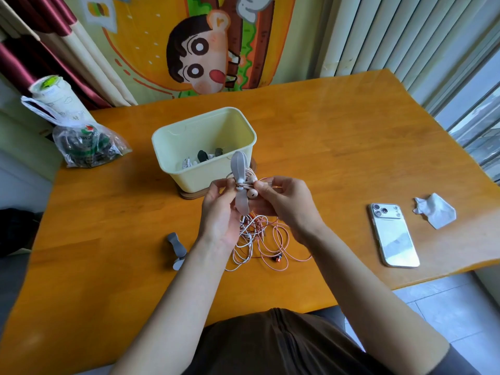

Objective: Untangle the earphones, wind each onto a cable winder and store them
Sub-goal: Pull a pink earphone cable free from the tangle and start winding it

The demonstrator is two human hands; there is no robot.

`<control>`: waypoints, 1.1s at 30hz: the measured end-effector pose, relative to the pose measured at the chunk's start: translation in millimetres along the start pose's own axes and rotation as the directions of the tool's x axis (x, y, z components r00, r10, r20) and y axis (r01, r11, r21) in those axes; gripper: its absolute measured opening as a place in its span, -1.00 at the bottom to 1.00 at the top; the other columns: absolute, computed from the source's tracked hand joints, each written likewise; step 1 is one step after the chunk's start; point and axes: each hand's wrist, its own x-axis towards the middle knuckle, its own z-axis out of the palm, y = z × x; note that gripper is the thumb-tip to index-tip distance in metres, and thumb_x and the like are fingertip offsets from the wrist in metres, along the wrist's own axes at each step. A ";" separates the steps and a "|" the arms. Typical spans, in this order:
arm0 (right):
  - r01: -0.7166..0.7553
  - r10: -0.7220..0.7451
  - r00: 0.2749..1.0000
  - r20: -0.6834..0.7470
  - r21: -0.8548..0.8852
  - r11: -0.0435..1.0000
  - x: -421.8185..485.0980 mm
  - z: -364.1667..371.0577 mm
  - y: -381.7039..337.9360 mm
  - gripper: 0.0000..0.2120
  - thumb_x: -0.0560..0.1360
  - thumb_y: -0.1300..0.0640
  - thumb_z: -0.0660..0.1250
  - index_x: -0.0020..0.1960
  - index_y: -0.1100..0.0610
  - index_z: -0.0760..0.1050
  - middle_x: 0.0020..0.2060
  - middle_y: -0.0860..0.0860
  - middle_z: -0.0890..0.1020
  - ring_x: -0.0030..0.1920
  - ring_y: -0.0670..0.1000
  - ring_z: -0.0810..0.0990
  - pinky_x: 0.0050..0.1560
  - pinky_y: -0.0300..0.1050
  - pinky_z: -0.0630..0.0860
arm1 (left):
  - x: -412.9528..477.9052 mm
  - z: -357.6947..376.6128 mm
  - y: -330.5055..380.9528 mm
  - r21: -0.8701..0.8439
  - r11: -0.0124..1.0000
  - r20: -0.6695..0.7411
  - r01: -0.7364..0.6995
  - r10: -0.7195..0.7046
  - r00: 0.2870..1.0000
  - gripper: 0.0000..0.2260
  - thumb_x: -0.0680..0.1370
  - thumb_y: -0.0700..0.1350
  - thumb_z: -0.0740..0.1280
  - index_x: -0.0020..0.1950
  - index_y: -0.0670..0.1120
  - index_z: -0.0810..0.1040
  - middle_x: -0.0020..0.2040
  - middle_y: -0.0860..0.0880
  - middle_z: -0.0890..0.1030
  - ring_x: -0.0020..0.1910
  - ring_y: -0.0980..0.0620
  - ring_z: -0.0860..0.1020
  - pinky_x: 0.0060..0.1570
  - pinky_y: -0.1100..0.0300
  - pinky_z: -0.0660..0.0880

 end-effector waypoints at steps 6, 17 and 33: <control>-0.207 0.181 0.977 0.117 0.277 0.938 5.7 3.5 -2.9 -0.79 0.58 0.24 0.22 -0.15 0.30 0.55 -0.29 0.15 0.66 -0.33 -0.01 0.66 -0.23 -0.26 0.61 | 10.3 -3.6 -7.1 -0.091 0.993 0.022 0.071 -0.069 0.997 -0.86 0.64 -0.24 0.15 0.10 -0.19 0.49 -0.17 -0.13 0.64 -0.22 -0.02 0.63 -0.28 0.18 0.60; 0.031 -0.087 0.986 -0.144 -0.355 0.934 16.0 12.4 9.3 -0.90 0.56 0.20 0.25 -0.09 0.23 0.44 -0.18 0.16 0.63 -0.19 0.14 0.66 -0.19 0.09 0.63 | 5.5 -2.0 -8.4 0.088 0.993 -0.059 -0.075 0.080 0.995 -0.89 0.62 -0.24 0.19 -0.06 -0.12 0.47 -0.05 -0.15 0.58 -0.05 -0.06 0.55 0.00 0.09 0.51; -0.651 0.496 0.759 0.422 0.471 0.596 32.2 -1.2 5.7 -0.79 0.59 0.30 0.13 -0.06 0.31 0.54 -0.23 0.20 0.68 -0.28 0.06 0.70 -0.37 -0.35 0.57 | 20.0 -15.9 -2.7 -0.109 0.994 0.087 0.033 -0.024 0.996 -0.84 0.63 -0.29 0.12 -0.09 -0.15 0.42 -0.23 -0.11 0.65 -0.32 0.04 0.61 -0.34 0.23 0.55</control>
